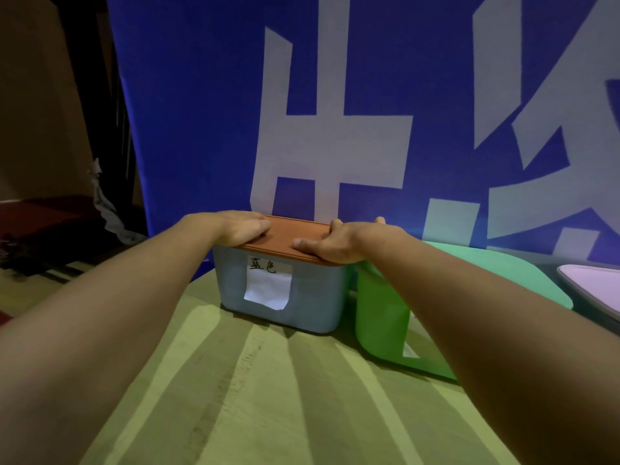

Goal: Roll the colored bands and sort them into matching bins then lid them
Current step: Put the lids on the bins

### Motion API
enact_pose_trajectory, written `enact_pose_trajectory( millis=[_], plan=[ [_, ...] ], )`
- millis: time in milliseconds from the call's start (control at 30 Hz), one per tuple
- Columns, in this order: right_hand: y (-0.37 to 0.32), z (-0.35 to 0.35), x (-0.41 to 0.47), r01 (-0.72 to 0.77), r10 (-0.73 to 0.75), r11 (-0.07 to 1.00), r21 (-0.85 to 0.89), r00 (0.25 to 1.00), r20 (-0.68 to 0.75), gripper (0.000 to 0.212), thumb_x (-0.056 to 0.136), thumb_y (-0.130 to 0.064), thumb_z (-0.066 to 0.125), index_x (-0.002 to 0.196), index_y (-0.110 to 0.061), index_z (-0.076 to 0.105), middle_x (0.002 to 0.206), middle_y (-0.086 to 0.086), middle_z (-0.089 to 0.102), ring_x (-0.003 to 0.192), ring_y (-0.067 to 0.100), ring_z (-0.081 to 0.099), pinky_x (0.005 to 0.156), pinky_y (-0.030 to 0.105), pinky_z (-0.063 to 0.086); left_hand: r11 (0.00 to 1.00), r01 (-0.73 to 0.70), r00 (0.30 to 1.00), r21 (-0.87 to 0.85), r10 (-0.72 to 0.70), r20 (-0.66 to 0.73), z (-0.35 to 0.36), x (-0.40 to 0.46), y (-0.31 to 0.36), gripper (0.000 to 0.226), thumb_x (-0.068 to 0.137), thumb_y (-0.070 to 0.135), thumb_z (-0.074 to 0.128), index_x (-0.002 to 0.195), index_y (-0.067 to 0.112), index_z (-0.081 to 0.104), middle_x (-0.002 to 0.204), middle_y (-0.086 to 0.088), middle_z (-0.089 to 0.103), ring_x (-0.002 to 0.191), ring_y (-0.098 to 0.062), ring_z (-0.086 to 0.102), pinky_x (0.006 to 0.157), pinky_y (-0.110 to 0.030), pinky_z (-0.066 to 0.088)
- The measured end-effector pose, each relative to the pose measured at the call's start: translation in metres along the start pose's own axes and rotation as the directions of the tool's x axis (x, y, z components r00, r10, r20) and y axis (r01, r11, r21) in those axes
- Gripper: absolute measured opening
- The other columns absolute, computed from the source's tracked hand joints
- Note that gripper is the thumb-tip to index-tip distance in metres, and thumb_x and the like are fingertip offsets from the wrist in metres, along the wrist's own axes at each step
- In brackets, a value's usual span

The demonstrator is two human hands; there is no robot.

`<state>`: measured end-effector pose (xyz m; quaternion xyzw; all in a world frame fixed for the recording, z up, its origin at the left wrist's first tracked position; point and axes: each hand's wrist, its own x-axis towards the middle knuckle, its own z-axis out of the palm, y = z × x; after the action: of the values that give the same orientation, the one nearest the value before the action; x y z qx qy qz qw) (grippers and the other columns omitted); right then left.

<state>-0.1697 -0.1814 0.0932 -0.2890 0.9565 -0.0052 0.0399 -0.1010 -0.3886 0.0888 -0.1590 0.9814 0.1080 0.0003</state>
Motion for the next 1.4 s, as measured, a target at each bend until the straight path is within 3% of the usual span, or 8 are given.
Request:
enact_pose_trajectory(
  millis=[133,333,533,600,767,933,1167,1400],
  plan=[
    [0.0,0.003,-0.002,0.004,-0.004,1.0,0.014,1.0,-0.007,0.106,0.083,-0.093,0.021,0.161,-0.021,0.019,0.161,0.011,0.038,0.152,0.038,0.025,0.121,0.063,-0.003,0.999,-0.035,0.999,0.004,0.035,-0.015,0.004,-0.004,-0.001,0.036,0.112,0.034,0.026,0.123,0.016,0.053,0.124,-0.012,0.058,0.103,-0.025,0.055,0.097,-0.041,0.042],
    [0.002,0.016,-0.001,0.016,-0.011,0.999,0.05,0.996,-0.094,0.107,0.08,-0.095,0.016,0.159,-0.023,0.027,0.158,0.012,0.042,0.15,0.036,0.03,0.123,0.059,0.007,1.0,-0.003,0.977,-0.011,0.001,-0.214,0.016,-0.003,-0.018,0.043,0.108,0.043,0.03,0.135,0.023,0.058,0.138,-0.004,0.054,0.121,-0.024,0.051,0.105,-0.047,0.043],
    [0.004,0.02,-0.004,0.033,-0.026,0.999,0.039,0.988,-0.15,0.107,0.079,-0.095,0.01,0.156,-0.025,0.034,0.159,0.015,0.039,0.15,0.037,0.028,0.121,0.06,0.011,0.985,0.091,0.755,-0.144,-0.162,-0.635,0.035,-0.021,-0.012,0.047,0.107,0.045,0.029,0.092,0.018,0.065,0.103,-0.003,0.059,0.093,-0.023,0.057,0.085,-0.047,0.053],
    [0.005,0.018,-0.009,0.035,-0.027,0.998,0.052,0.986,-0.162,0.105,0.081,-0.094,0.01,0.156,-0.025,0.036,0.161,0.015,0.037,0.152,0.036,0.025,0.122,0.06,0.009,0.975,0.115,0.782,-0.189,-0.206,-0.588,0.038,-0.027,-0.005,0.048,0.107,0.046,0.028,0.096,0.018,0.065,0.103,-0.006,0.062,0.093,-0.025,0.059,0.09,-0.049,0.051],
    [0.006,0.01,-0.031,0.117,-0.077,0.988,0.098,0.936,-0.343,0.087,0.092,-0.083,0.018,0.152,-0.025,0.044,0.158,0.01,0.043,0.15,0.032,0.031,0.121,0.058,0.017,0.953,0.133,0.856,-0.271,-0.248,-0.453,0.023,-0.057,0.02,0.058,0.106,0.057,0.025,0.145,0.025,0.052,0.14,-0.01,0.055,0.129,-0.033,0.05,0.106,-0.049,0.037],
    [0.032,-0.01,-0.088,0.153,-0.13,0.988,0.024,0.904,-0.408,0.077,0.098,-0.075,0.025,0.152,-0.023,0.041,0.153,0.006,0.05,0.14,0.029,0.046,0.114,0.051,0.033,0.934,0.048,0.872,-0.355,-0.212,-0.441,0.01,-0.102,0.061,0.061,0.103,0.065,0.03,0.151,0.031,0.045,0.154,-0.006,0.044,0.14,-0.032,0.041,0.112,-0.054,0.035],
    [0.154,-0.017,-0.205,0.089,-0.139,0.983,-0.16,0.931,-0.339,0.071,0.101,-0.067,0.034,0.155,-0.021,0.034,0.159,0.008,0.04,0.138,0.033,0.047,0.11,0.045,0.039,0.917,-0.265,0.879,-0.297,0.103,-0.465,0.019,-0.146,0.181,0.058,0.104,0.052,0.048,0.152,0.02,0.045,0.154,-0.011,0.043,0.143,-0.032,0.039,0.117,-0.046,0.033],
    [0.299,0.005,-0.276,-0.07,0.03,0.982,-0.177,0.975,-0.219,0.075,0.1,-0.063,0.046,0.161,-0.029,0.019,0.17,0.003,0.02,0.151,0.031,0.031,0.121,0.047,0.03,0.848,-0.525,0.817,0.072,0.526,-0.238,0.074,-0.162,0.332,0.077,0.096,0.057,0.06,0.16,0.031,0.027,0.167,0.002,0.029,0.15,-0.022,0.032,0.12,-0.043,0.03]
  ],
)
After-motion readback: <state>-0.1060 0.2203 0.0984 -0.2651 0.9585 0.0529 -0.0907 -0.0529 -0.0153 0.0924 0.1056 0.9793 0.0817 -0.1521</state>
